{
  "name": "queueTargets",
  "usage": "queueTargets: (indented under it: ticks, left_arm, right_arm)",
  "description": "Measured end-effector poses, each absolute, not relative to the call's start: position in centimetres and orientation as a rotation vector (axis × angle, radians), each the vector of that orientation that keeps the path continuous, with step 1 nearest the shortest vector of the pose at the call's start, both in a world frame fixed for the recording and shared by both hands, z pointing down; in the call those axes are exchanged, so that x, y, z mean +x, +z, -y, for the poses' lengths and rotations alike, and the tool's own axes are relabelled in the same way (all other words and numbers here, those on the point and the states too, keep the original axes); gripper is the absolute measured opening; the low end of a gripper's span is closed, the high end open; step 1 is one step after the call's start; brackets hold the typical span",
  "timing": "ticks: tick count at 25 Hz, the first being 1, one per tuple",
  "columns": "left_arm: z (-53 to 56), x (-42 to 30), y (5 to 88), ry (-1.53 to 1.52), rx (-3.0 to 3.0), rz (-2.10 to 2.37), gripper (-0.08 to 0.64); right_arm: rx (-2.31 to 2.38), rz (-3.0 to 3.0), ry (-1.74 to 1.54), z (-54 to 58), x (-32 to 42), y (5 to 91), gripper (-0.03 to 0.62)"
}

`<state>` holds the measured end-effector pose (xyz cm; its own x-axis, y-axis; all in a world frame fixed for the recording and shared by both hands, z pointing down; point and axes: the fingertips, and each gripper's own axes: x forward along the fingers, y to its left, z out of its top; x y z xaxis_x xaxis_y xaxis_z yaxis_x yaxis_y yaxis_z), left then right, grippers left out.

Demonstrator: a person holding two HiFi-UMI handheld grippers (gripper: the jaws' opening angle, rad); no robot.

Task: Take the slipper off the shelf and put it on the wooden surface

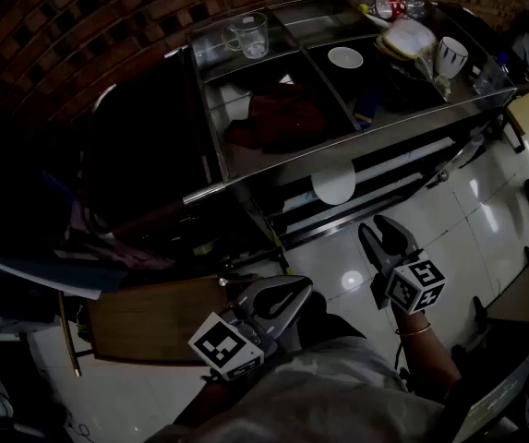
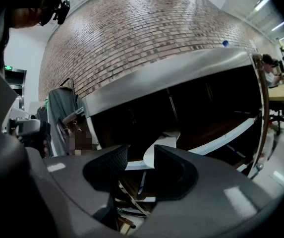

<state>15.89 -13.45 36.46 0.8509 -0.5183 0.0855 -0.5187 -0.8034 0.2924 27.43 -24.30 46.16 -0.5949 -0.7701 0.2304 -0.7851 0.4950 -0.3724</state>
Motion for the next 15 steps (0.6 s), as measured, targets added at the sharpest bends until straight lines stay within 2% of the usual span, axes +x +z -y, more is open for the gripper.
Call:
queueTargets:
  ticks: [15]
  left_arm:
    - [21.1,16.2,38.4,0.058,2.656,0.943,-0.002]
  right_arm:
    - [1.317,2.561,1.019,34.8,28.2,57.0,0.164]
